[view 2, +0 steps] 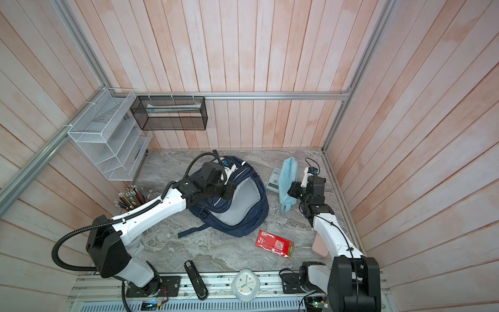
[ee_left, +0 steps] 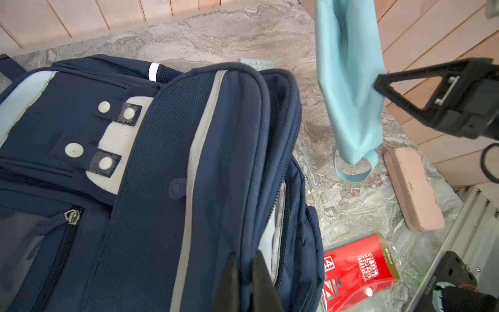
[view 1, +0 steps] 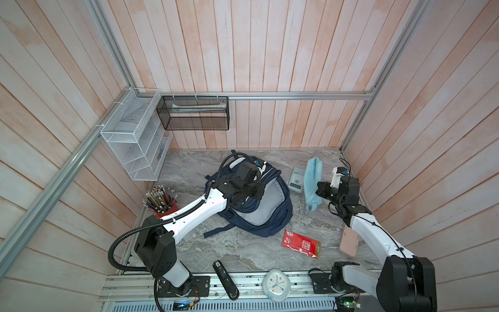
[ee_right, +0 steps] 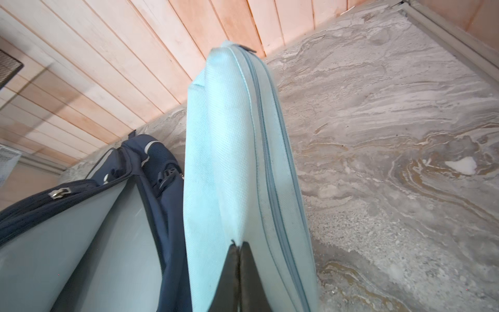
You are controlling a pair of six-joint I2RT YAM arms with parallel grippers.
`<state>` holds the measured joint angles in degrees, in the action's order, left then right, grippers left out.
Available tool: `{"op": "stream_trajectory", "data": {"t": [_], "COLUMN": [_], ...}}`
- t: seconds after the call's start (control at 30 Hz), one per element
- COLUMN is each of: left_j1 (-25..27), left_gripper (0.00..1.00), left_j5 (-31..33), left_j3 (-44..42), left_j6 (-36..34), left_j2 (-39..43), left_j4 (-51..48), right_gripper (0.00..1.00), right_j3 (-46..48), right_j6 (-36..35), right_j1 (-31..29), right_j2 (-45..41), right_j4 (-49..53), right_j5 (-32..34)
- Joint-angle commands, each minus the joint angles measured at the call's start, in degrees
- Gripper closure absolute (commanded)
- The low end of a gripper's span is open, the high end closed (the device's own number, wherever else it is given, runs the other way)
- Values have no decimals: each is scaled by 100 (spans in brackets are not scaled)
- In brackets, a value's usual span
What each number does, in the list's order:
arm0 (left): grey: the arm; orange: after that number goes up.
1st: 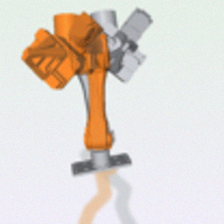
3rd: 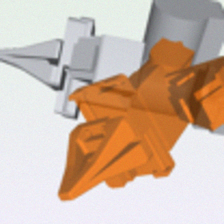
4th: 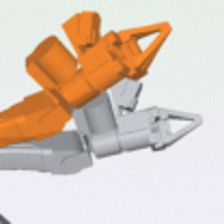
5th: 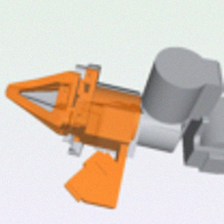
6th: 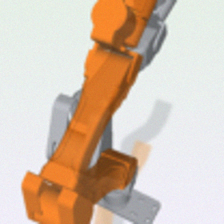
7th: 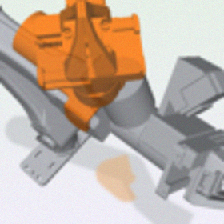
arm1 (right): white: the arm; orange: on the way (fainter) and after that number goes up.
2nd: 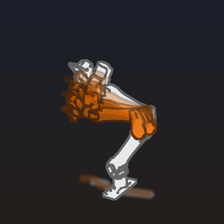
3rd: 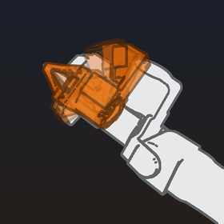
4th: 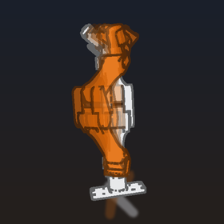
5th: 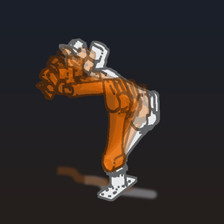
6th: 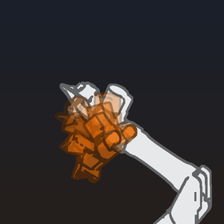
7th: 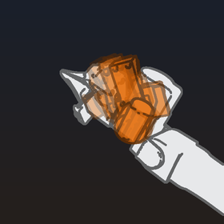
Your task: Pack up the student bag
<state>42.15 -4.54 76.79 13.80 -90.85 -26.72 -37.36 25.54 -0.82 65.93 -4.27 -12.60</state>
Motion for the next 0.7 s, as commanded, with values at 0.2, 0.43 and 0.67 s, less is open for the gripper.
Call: {"op": "stream_trajectory", "data": {"t": [0.2, 0.43, 0.67], "left_j1": [-297, -305, -329], "left_gripper": [100, 100, 100], "left_j5": [-369, -1103, -1240], "left_j3": [237, 843, 561], "left_j6": [388, 618, 731], "left_j2": [183, 11, 293], "left_j4": [747, 959, 1090], "right_gripper": [100, 100, 100], "right_j3": [-278, -182, -1518], "right_j6": [200, 871, 1133], "right_j1": [-1500, -2618, -2915], "right_j2": [-356, 1106, 3872], "right_j4": [550, -1942, -4921], "right_j5": [-899, -1503, -1954]}}
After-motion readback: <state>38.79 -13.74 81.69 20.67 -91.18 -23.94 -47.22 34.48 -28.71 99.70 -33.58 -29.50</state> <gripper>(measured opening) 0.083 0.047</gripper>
